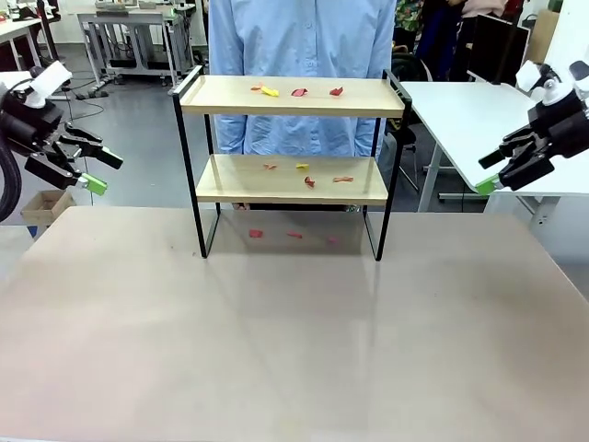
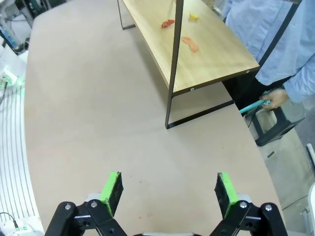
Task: Clean the shelf.
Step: Pick up the Duster handed by the human.
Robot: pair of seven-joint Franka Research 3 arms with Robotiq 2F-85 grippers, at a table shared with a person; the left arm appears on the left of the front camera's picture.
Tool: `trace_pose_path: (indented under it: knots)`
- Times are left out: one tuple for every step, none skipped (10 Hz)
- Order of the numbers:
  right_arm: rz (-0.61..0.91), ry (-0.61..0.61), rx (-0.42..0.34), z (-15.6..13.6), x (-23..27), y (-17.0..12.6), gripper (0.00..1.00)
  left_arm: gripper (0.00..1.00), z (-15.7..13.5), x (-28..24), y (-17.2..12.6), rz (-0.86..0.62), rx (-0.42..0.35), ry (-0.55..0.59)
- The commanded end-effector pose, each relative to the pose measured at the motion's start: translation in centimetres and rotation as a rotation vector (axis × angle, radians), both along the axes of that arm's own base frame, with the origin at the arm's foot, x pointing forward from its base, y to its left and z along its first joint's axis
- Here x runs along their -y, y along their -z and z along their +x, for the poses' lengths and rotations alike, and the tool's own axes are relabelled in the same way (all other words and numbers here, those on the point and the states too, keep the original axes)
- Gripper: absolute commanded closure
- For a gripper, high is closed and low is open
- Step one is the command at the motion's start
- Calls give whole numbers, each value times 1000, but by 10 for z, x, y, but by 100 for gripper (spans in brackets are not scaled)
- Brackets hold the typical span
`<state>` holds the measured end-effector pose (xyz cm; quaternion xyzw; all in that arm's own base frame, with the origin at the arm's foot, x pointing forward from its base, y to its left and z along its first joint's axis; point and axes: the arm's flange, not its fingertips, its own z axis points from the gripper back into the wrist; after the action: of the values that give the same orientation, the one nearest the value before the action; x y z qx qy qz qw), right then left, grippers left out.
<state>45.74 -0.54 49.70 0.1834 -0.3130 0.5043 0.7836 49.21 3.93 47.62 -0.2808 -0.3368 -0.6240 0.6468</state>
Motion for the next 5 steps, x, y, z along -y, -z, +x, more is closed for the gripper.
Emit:
trace_pose_path:
  knots:
    - [86, 0, -93, 45, 18, -4, 0, 0, 33, -14, 2, -111, -19, -10]
    - [159, -22, -86, 88, 44, -2, 0, 0, 65, -30, 7, -204, -23, -18]
    - [246, -70, -56, 124, 67, 11, 0, 0, 99, -49, 17, -299, 3, -14]
    - [313, -129, -29, 140, 79, 28, 0, 0, 118, -66, 35, -366, 1, -8]
    - [339, -170, 13, 152, 94, 42, 0, 0, 134, -76, 54, -426, -2, 16]
